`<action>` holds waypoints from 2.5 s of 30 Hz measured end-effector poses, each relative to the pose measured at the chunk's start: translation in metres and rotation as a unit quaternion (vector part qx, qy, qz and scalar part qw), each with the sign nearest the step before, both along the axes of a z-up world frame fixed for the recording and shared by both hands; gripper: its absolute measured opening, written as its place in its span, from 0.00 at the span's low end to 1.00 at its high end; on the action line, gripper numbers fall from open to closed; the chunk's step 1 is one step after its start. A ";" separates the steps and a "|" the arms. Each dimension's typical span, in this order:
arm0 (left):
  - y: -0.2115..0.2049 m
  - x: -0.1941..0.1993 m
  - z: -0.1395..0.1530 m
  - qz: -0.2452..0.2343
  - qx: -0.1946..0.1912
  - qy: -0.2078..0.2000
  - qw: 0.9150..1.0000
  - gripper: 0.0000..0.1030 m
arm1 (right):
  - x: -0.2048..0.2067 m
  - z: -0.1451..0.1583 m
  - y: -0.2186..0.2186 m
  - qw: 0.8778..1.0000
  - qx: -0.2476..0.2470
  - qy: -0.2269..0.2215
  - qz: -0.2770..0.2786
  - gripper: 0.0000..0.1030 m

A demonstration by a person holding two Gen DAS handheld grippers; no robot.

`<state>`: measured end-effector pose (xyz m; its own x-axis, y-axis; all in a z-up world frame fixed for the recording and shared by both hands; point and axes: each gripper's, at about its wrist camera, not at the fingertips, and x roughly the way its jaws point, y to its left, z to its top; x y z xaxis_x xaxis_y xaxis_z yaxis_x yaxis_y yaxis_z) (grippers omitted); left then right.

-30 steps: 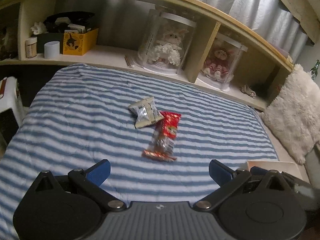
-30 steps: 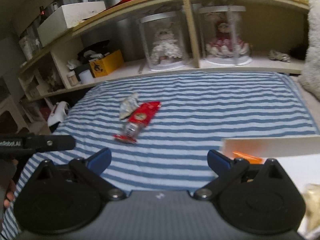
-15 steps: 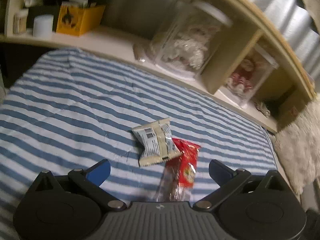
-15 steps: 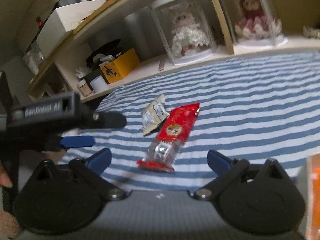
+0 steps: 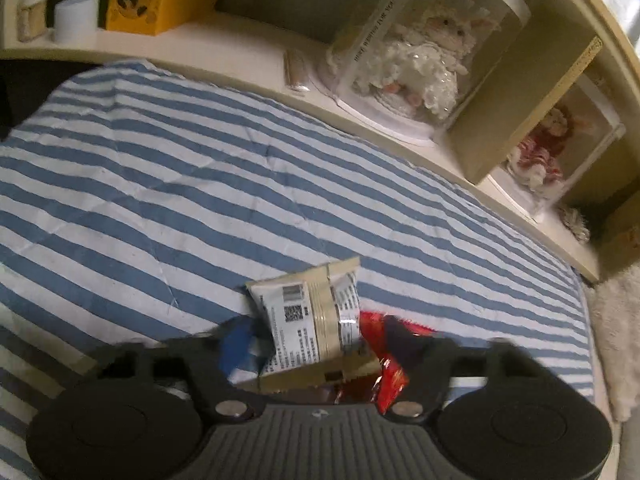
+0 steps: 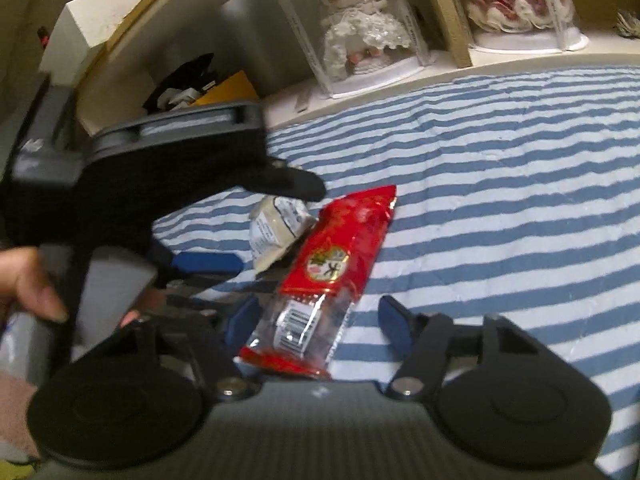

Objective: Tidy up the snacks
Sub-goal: 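Grasp silver pack with left tool while right tool grasps red pack, then carry both held packs over the white tray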

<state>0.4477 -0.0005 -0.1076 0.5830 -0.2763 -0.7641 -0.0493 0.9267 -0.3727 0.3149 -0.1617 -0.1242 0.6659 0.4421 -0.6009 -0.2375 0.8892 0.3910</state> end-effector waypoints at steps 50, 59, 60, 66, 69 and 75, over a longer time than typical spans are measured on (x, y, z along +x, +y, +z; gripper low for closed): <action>-0.004 -0.221 0.076 -0.088 0.093 -0.070 0.989 0.49 | -0.144 0.082 -0.083 0.996 -0.068 0.008 0.049 0.40; -0.052 -0.244 0.097 -0.121 0.068 -0.092 0.986 0.49 | -0.189 0.111 -0.148 0.997 -0.066 -0.017 0.024 0.40; -0.059 -0.246 0.099 -0.125 0.065 -0.094 0.986 0.49 | -0.192 0.112 -0.155 0.997 -0.067 -0.018 0.019 0.40; -0.099 -0.253 0.102 -0.151 0.051 -0.101 0.982 0.49 | -0.210 0.114 -0.201 0.997 -0.065 -0.025 -0.015 0.40; -0.119 -0.255 0.100 -0.162 0.042 -0.101 0.981 0.49 | -0.217 0.112 -0.224 0.997 -0.070 -0.025 -0.031 0.40; -0.158 -0.252 0.092 -0.181 0.028 -0.095 0.979 0.49 | -0.228 0.105 -0.270 0.994 -0.085 -0.022 -0.062 0.40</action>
